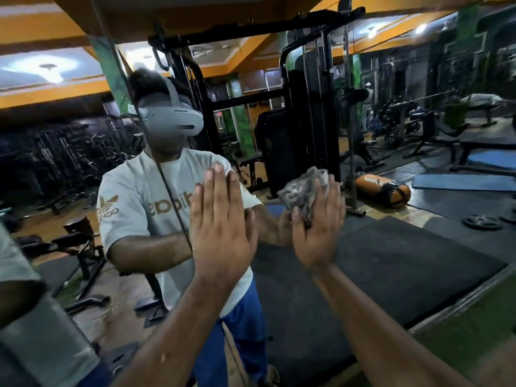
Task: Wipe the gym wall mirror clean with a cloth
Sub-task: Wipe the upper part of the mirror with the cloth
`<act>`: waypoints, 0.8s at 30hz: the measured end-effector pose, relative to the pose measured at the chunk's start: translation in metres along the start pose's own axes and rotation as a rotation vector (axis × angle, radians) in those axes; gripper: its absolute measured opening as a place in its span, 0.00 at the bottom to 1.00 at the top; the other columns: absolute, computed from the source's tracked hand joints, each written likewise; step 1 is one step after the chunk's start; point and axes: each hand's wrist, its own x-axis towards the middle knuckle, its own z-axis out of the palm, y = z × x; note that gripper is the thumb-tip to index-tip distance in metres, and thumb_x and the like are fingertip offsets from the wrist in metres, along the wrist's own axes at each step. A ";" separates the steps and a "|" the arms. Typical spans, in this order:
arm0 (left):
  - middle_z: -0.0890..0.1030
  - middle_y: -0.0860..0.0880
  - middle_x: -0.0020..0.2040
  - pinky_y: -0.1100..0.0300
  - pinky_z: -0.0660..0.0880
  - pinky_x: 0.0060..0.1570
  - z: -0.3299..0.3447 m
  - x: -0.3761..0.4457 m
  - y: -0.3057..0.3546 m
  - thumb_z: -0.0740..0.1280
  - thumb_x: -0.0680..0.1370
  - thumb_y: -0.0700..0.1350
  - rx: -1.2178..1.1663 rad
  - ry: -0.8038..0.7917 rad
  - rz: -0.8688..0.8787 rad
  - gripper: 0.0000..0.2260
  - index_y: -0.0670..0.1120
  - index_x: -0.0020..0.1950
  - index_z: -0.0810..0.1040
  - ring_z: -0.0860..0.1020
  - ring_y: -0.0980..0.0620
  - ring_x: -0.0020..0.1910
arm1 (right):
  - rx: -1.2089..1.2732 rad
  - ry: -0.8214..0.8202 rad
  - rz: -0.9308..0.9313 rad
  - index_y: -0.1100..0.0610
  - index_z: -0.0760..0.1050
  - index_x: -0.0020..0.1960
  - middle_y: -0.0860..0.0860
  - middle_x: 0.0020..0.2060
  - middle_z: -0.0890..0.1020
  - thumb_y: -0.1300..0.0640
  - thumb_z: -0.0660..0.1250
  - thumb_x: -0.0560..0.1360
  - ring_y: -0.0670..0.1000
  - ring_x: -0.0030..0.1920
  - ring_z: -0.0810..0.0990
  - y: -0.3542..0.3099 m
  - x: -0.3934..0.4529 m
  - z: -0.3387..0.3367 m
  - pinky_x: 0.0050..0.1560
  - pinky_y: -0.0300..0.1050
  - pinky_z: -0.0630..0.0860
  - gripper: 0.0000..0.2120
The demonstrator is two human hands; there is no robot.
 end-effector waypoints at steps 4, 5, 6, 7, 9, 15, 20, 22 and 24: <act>0.52 0.39 0.82 0.45 0.52 0.80 -0.007 -0.003 -0.024 0.62 0.83 0.48 -0.062 -0.055 0.142 0.30 0.37 0.81 0.58 0.50 0.42 0.82 | 0.113 0.079 0.448 0.58 0.57 0.84 0.59 0.84 0.55 0.41 0.55 0.83 0.59 0.84 0.52 -0.067 0.003 0.019 0.81 0.66 0.53 0.35; 0.54 0.39 0.82 0.46 0.52 0.80 -0.009 -0.003 -0.029 0.62 0.82 0.47 -0.104 -0.049 0.171 0.29 0.37 0.80 0.59 0.52 0.43 0.82 | 0.107 0.056 0.358 0.56 0.56 0.84 0.58 0.84 0.55 0.42 0.55 0.83 0.58 0.84 0.51 -0.082 0.001 0.022 0.82 0.64 0.51 0.34; 0.56 0.40 0.82 0.47 0.52 0.80 -0.013 -0.005 -0.034 0.62 0.82 0.45 -0.141 -0.043 0.184 0.28 0.37 0.80 0.60 0.53 0.43 0.82 | 0.098 0.021 0.212 0.55 0.56 0.84 0.58 0.84 0.55 0.44 0.56 0.84 0.58 0.85 0.51 -0.089 -0.005 0.023 0.83 0.63 0.49 0.32; 0.57 0.40 0.81 0.47 0.52 0.80 -0.016 -0.009 -0.040 0.62 0.82 0.44 -0.157 -0.031 0.172 0.28 0.37 0.80 0.61 0.54 0.44 0.81 | 0.082 -0.017 0.058 0.54 0.57 0.84 0.58 0.84 0.56 0.46 0.57 0.85 0.59 0.84 0.51 -0.090 -0.014 0.023 0.83 0.62 0.50 0.30; 0.57 0.39 0.81 0.45 0.52 0.80 -0.023 -0.021 -0.056 0.60 0.82 0.45 -0.103 0.011 0.079 0.27 0.37 0.80 0.60 0.53 0.43 0.81 | 0.029 -0.042 -0.123 0.54 0.58 0.83 0.60 0.83 0.59 0.49 0.59 0.84 0.60 0.84 0.54 -0.077 -0.026 0.020 0.82 0.65 0.53 0.29; 0.55 0.37 0.81 0.43 0.51 0.80 -0.024 -0.035 -0.075 0.62 0.83 0.50 -0.054 0.058 -0.034 0.31 0.35 0.80 0.56 0.52 0.40 0.81 | 0.090 0.048 0.205 0.55 0.57 0.84 0.57 0.84 0.56 0.47 0.59 0.84 0.55 0.84 0.50 -0.124 -0.018 0.033 0.82 0.64 0.50 0.31; 0.57 0.39 0.81 0.43 0.53 0.79 -0.034 -0.042 -0.092 0.62 0.82 0.43 -0.160 0.052 0.044 0.28 0.36 0.80 0.59 0.54 0.42 0.81 | -0.033 -0.037 -0.287 0.57 0.61 0.81 0.62 0.81 0.63 0.52 0.62 0.81 0.61 0.83 0.57 -0.101 -0.030 0.032 0.80 0.68 0.55 0.30; 0.59 0.38 0.80 0.41 0.55 0.78 -0.045 -0.051 -0.105 0.63 0.82 0.44 -0.199 0.083 -0.009 0.28 0.36 0.79 0.62 0.56 0.41 0.81 | -0.008 0.055 -0.091 0.59 0.61 0.82 0.61 0.81 0.62 0.49 0.61 0.83 0.60 0.83 0.56 -0.102 -0.025 0.034 0.79 0.70 0.55 0.30; 0.62 0.37 0.79 0.39 0.57 0.77 -0.053 -0.061 -0.121 0.64 0.81 0.46 -0.177 0.141 -0.081 0.28 0.34 0.77 0.64 0.58 0.40 0.80 | 0.047 0.141 0.153 0.59 0.59 0.83 0.60 0.82 0.60 0.49 0.59 0.84 0.60 0.84 0.54 -0.127 -0.020 0.043 0.79 0.69 0.54 0.30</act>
